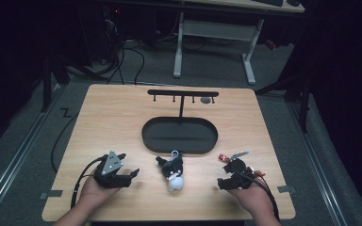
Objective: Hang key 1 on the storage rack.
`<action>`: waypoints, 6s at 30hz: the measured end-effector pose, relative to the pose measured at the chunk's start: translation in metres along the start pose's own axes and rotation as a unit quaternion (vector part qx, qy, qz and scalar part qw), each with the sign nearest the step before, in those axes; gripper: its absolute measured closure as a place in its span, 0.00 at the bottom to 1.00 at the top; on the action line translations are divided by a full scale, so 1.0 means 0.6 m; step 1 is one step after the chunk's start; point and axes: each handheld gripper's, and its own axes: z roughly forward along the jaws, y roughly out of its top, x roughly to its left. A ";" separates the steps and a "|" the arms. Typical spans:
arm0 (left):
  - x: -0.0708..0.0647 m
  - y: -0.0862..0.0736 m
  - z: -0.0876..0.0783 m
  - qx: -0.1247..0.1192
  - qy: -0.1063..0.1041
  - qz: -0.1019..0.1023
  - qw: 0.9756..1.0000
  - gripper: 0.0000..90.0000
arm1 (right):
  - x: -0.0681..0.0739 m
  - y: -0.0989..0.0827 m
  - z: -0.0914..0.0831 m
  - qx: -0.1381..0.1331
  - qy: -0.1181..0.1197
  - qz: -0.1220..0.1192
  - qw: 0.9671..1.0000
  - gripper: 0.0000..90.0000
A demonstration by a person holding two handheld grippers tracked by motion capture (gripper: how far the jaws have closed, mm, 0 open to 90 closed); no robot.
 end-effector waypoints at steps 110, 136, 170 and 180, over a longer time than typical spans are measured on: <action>-0.002 -0.002 -0.001 0.013 -0.010 0.011 1.000 0.27 | -0.130 -0.018 -0.055 0.076 0.006 0.086 0.993 0.75; -0.001 -0.003 0.000 0.013 -0.012 0.010 1.000 0.27 | -0.103 0.023 -0.128 0.052 0.011 0.059 0.997 0.75; 0.002 -0.003 -0.004 0.010 -0.015 0.007 1.000 0.27 | -0.076 0.123 -0.212 0.045 -0.004 0.024 0.999 0.75; 0.001 -0.003 -0.003 0.011 -0.015 0.008 1.000 0.27 | -0.068 0.162 -0.216 0.046 -0.003 0.011 0.999 0.75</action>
